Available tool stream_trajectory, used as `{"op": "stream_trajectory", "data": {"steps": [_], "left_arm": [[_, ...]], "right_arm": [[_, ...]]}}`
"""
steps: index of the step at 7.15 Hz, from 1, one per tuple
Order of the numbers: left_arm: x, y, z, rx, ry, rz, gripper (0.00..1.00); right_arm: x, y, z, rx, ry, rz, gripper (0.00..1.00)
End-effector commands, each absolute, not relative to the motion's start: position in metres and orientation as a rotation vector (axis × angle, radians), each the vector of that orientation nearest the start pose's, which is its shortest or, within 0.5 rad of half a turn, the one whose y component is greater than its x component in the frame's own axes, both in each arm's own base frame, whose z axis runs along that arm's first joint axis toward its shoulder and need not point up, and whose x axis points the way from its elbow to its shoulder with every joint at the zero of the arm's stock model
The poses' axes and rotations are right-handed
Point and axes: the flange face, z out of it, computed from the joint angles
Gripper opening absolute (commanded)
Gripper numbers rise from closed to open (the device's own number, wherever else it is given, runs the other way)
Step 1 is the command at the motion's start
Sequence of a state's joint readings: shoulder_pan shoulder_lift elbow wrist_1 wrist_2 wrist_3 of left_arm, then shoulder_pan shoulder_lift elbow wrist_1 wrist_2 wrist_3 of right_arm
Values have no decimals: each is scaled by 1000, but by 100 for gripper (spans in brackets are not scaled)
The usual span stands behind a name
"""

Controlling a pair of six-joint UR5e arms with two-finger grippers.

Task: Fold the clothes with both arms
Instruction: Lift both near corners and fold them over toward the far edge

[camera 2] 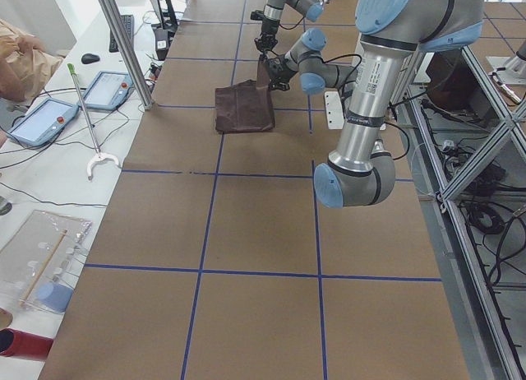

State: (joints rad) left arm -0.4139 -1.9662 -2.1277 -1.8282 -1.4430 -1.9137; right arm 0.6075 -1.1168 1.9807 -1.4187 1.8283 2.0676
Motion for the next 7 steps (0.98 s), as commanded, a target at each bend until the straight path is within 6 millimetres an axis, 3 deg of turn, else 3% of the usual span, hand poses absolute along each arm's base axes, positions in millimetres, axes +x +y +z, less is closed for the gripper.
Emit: {"op": "stream_trajectory", "data": {"steps": [1,2,4,5,6,7], "left_arm": [[416,-385,192,249,1165,-719,0],[428,-408,197,277,1154,-722,0],[464,-447,231,337,1135,-677,0],[471,-487,244,390,1078,-662,0],[482,-535,258,459,972,-599,12],[459,-582,265,548,891,-535,99]], "right_arm": [[-430,-459,206,-167,-1035,894,0],[-436,-477,217,-155,-1003,901,0],[-465,-519,218,-138,-950,880,0],[-483,-549,226,-114,-956,861,9],[-516,-594,240,-96,-979,862,22],[-530,-638,244,-29,-994,796,99]]}}
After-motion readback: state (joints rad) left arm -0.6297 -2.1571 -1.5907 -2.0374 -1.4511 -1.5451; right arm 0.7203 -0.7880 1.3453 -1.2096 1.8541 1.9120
